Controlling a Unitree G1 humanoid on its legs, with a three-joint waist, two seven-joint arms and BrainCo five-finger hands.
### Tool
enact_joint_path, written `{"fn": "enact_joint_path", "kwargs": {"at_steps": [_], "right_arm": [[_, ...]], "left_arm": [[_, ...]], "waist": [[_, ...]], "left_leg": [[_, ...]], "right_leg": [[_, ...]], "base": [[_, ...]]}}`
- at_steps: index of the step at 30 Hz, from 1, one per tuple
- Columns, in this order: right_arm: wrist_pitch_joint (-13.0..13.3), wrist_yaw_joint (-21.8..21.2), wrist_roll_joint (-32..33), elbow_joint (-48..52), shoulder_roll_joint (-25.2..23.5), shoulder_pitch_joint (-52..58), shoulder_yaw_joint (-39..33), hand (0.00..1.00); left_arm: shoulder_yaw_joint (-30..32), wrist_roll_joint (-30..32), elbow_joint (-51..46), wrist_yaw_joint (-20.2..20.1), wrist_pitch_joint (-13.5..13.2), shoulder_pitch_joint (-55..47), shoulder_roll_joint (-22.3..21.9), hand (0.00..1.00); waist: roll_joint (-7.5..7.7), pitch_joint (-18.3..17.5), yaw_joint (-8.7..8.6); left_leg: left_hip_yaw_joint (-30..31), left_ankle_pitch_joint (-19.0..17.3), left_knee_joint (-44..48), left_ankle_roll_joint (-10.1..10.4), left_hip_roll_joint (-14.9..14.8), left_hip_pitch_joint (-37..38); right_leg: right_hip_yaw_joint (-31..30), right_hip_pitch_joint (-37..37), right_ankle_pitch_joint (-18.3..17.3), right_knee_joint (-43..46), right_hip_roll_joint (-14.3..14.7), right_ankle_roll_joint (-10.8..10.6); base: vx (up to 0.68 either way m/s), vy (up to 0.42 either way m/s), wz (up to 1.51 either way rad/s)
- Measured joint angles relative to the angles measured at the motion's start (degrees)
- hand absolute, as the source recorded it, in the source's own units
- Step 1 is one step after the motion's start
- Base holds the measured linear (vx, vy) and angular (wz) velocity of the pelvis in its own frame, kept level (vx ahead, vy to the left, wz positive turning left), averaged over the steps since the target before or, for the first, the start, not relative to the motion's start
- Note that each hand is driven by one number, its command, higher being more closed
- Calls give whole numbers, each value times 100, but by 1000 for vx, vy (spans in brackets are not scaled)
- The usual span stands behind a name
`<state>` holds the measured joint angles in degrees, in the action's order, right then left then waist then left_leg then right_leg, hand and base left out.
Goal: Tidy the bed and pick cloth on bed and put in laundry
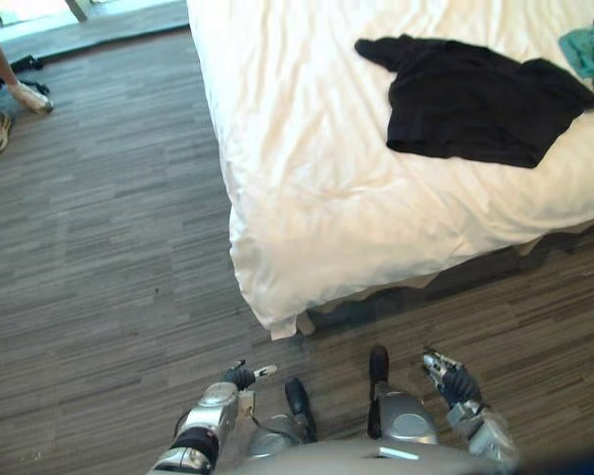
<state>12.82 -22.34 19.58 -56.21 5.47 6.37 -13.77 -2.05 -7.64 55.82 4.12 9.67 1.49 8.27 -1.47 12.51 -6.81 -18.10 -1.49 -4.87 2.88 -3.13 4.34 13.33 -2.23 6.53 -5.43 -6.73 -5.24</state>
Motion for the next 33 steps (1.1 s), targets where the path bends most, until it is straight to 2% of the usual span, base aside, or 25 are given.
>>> {"fn": "enact_joint_path", "kwargs": {"at_steps": [2, 4, 5, 8, 11, 13, 14, 15, 16, 17, 18, 19, 21, 25, 27, 28, 30, 31, 33], "right_arm": [[-13, 146, -593, -37, -24, 86, 83, 0], [-162, 402, -1483, -96, 4, 90, 129, 0], [-271, 533, -1720, -122, 21, 99, 191, 0], [-432, 666, -1902, -167, 41, 98, 444, 0], [-627, 724, -2230, -228, 152, 79, 704, 0], [-810, 802, -2360, -229, 222, 14, 905, 0], [-913, 852, -2437, -239, 248, -18, 1019, 0], [-963, 889, -2443, -272, 255, -59, 1066, 0], [-1091, 937, -2434, -455, 330, -233, 1201, 0], [-1203, 980, -2431, -566, 426, -386, 1380, 0], [-1248, 1007, -2426, -596, 492, -445, 1439, 0], [-1299, 1108, -2418, -627, 551, -519, 1464, 0], [-1327, 1214, -2299, -615, 576, -468, 1475, 0], [-1309, 1595, -1770, -609, 461, -334, 1468, 0], [-1318, 1830, -1495, -606, 408, -241, 1447, 0], [-1323, 1853, -1470, -607, 412, -230, 1436, 0], [-1335, 1884, -1457, -608, 438, -229, 1416, 0], [-1326, 1893, -1446, -604, 441, -263, 1416, 0], [-1310, 1904, -1448, -611, 415, -202, 1422, 0]], "left_arm": [[-10, 34, 24, 36, -55, -132, -33, 0], [-13, 115, 80, 86, -138, -275, -55, 0], [-17, 280, 163, 90, -154, -314, -54, 0], [-106, 495, 172, 150, -203, -473, -61, 0], [-240, 504, 175, 460, -391, -494, -65, 0], [-226, 506, 175, 587, -463, -520, -80, 0], [-179, 512, 173, 604, -523, -520, -83, 0], [-123, 548, 166, 606, -549, -525, -92, 0], [43, 671, 128, 624, -597, -519, -129, 0], [115, 727, 128, 646, -646, -517, -154, 0], [110, 735, 152, 667, -647, -520, -165, 0], [115, 794, 235, 708, -623, -522, -150, 0], [96, 994, 378, 678, -569, -535, -105, 0], [-27, 1506, 414, 316, -462, -504, -30, 0], [-169, 1588, 414, 216, -326, -466, 22, 0], [-191, 1587, 419, 216, -284, -474, 21, 0], [-229, 1569, 480, 225, -207, -473, -5, 0], [-243, 1520, 503, 240, -137, -470, -7, 0], [-250, 1472, 527, 258, -75, -437, 11, 0]], "waist": [[19, -41, 2], [59, -100, 5], [87, -166, 14], [171, -268, 45], [204, -369, 153], [212, -381, 184], [211, -395, 287], [227, -403, 334], [258, -455, 415], [157, -480, 566], [88, -469, 616], [-19, -486, 621], [7, -506, 542], [104, -527, 391], [181, -529, 369], [152, -525, 380], [40, -527, 379], [15, -514, 336], [68, -534, 275]], "left_leg": [[-2, -45, -1, 19, -4, 175], [-18, -98, 6, 25, -9, 335], [-16, -115, 8, 26, -8, 386], [-19, -137, 11, 29, -9, 474], [-49, -153, 26, 33, -16, 586], [-11, -332, 316, 21, -53, 605], [27, -500, 662, 0, -38, 522], [185, -567, 886, -53, -30, 436], [723, -700, 1315, -135, -10, 213], [1197, -969, 1569, -98, -32, 95], [1314, -1142, 1613, -55, -74, 78], [1174, -1374, 1657, -54, -120, 133], [863, -1514, 1719, -48, -90, 223], [425, -1560, 1634, -78, 11, 398], [115, -1487, 1413, -136, 10, 679], [10, -1485, 1376, -134, -10, 735], [-323, -1503, 1313, -101, -150, 815], [-508, -1523, 1321, -65, -242, 907], [-487, -1519, 1498, -70, -240, 996]], "right_leg": [[4, 171, -19, -1, 4, -24], [5, 348, -39, -4, 11, -42], [6, 399, -61, -4, 11, -46], [4, 491, -103, -5, 16, -36], [-36, 567, -133, -4, 30, 11], [-195, 669, -137, -4, 57, 17], [-391, 648, -140, -4, 71, 23], [-510, 616, -141, -2, 67, 32], [-813, 485, -119, 1, 92, 34], [-1207, 341, -57, -4, 168, 82], [-1406, 256, -12, -15, 255, 61], [-1734, 161, 81, -37, 358, 42], [-1973, 123, 127, -38, 363, 5], [-2257, 31, 163, -39, 323, -16], [-2131, -2, 161, -39, 324, 28], [-1966, -7, 140, -36, 316, 84], [-1345, -96, 6, 221, 311, 334], [-928, -325, -78, 814, 331, 466], [-752, -493, 41, 1272, 436, 340]], "base": [[56, -3, -4], [9, -5, -7], [0, 0, 0], [0, 0, 0], [-23, -24, -7], [-30, -14, -21], [-29, 3, -39], [-39, -54, -74], [-18, -72, -125], [-21, -73, -144], [-46, 8, -171], [-66, 35, -121], [-60, 74, -105], [-14, 79, -60], [35, 59, -60], [75, 42, -70], [119, 32, -72], [214, 12, -87], [218, -28, -102]]}}
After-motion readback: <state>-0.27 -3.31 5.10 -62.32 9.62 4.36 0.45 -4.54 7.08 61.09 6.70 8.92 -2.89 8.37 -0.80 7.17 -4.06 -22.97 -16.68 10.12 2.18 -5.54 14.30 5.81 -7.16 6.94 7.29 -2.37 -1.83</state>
